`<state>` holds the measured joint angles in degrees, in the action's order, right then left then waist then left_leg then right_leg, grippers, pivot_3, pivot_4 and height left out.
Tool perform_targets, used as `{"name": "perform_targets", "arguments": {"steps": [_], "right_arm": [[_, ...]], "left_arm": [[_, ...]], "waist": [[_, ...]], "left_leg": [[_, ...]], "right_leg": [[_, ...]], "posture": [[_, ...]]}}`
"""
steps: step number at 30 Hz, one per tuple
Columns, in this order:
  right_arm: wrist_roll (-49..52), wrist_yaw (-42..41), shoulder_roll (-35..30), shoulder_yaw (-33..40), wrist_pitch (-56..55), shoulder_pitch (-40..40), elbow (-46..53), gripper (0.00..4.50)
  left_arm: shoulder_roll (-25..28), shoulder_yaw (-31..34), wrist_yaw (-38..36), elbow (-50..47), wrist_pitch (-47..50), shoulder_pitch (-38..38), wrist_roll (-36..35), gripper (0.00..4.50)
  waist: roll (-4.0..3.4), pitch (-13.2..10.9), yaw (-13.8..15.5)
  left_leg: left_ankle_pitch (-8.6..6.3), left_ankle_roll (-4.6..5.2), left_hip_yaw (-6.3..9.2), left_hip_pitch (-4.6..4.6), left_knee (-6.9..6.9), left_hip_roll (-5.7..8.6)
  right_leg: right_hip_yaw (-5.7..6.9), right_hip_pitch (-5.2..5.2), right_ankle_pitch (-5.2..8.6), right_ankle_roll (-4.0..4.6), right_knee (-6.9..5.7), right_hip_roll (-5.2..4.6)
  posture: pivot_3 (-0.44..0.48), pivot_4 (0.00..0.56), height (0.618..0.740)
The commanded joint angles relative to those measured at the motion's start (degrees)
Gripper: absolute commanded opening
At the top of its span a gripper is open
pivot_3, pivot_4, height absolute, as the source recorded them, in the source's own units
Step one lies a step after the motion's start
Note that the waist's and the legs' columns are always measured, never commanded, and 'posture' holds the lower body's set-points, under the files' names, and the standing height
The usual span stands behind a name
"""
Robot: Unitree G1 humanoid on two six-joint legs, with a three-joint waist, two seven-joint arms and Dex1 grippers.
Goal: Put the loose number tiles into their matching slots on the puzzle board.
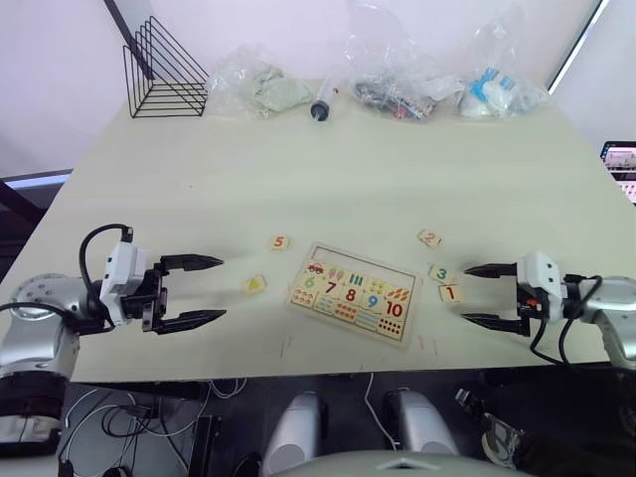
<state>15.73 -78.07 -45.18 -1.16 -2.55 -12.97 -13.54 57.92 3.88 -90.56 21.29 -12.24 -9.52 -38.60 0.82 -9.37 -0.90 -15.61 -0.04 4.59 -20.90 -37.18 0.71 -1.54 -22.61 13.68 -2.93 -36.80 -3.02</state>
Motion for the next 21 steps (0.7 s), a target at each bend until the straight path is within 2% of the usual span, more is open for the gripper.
{"name": "perform_targets", "arguments": {"steps": [1,9,13,21], "right_arm": [[-2.17,-0.11,-1.79,-1.36,1.17,-1.65,1.61,4.40],[-3.81,-3.40,-2.36,-4.31,1.83,-5.81,-1.10,4.40],[-5.12,-5.63,-2.90,-5.64,-1.38,-6.23,-2.66,4.40],[-4.87,-5.47,-2.11,-5.84,0.01,-6.15,-1.28,4.40]], "left_arm": [[2.76,-2.22,-1.94,0.22,-2.59,-1.15,-4.07,4.50],[5.71,-6.95,-1.94,1.82,-6.31,-3.09,-8.31,4.50],[6.63,-8.00,-1.94,2.42,-7.33,-3.40,-9.53,4.50],[8.18,-10.21,-1.94,3.32,-9.93,-2.46,-12.35,4.50]], "waist": [[-0.04,-0.02,0.06],[-0.08,-0.07,0.00],[-0.08,-0.07,0.00],[-0.08,-0.07,-0.01]], "left_leg": [[0.00,0.00,0.00,0.00,0.00,0.00],[0.00,0.00,0.01,-0.01,0.00,0.06],[0.00,0.00,0.04,-0.03,0.00,0.07],[0.00,0.00,0.04,-0.02,0.00,0.07]], "right_leg": [[0.00,0.00,0.00,0.00,0.00,0.00],[0.02,0.00,0.00,0.00,0.00,0.03],[0.05,0.00,0.00,0.00,0.00,0.04],[0.05,0.00,0.01,0.00,0.00,0.06]], "posture": [[0.000,0.150,0.740],[0.000,0.150,0.740],[0.000,0.150,0.740],[0.000,0.150,0.740]]}}
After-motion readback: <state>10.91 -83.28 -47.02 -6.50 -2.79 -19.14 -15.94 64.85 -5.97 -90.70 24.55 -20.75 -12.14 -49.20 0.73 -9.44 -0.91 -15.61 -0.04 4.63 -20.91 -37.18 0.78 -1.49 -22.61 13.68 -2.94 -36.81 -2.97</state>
